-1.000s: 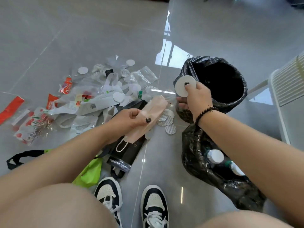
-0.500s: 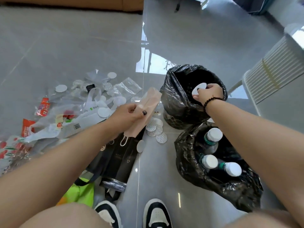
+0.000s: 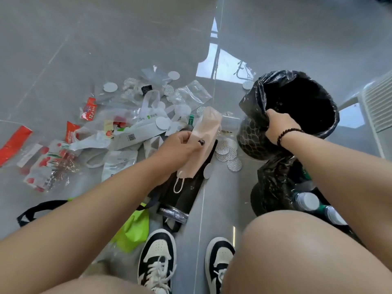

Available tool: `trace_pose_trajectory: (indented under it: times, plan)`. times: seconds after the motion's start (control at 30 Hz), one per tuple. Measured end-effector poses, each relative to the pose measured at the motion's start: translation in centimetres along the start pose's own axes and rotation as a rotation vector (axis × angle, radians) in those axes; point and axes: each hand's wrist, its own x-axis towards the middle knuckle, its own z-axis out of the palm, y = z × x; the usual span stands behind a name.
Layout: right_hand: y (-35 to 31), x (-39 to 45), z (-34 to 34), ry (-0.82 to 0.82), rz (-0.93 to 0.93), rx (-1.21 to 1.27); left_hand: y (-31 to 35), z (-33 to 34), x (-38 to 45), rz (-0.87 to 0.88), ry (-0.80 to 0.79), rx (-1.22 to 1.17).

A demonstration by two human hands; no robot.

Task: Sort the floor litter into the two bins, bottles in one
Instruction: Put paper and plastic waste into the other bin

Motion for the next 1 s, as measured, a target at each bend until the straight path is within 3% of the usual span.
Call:
trace_pose_trajectory:
  times: [0.17,0.3,0.47,0.6,0.8,1.0]
  plan:
    - [-0.2,-2.3,0.8,-0.04,-0.08,-0.1,0.0,-3.5,-2.7,0.02,0.009,0.075]
    - [-0.2,-3.9,1.9,0.024,-0.111,-0.105,0.7,-4.8,-3.2,0.052,0.068,0.031]
    - [-0.2,-5.6,3.9,0.165,-0.139,-0.057,0.1,-2.4,-3.3,0.045,0.105,-0.053]
    - [0.1,-6.4,5.1,0.211,-0.206,-0.08,-0.3,1.3,-2.8,0.022,0.028,-0.019]
    - [0.6,-7.8,4.7,0.113,-0.312,-0.064,2.9,6.7,-0.4,0.062,-0.098,0.151]
    - [2.5,-7.2,2.9,-0.139,-0.436,-0.01,6.8,10.7,3.6,0.144,-0.09,0.186]
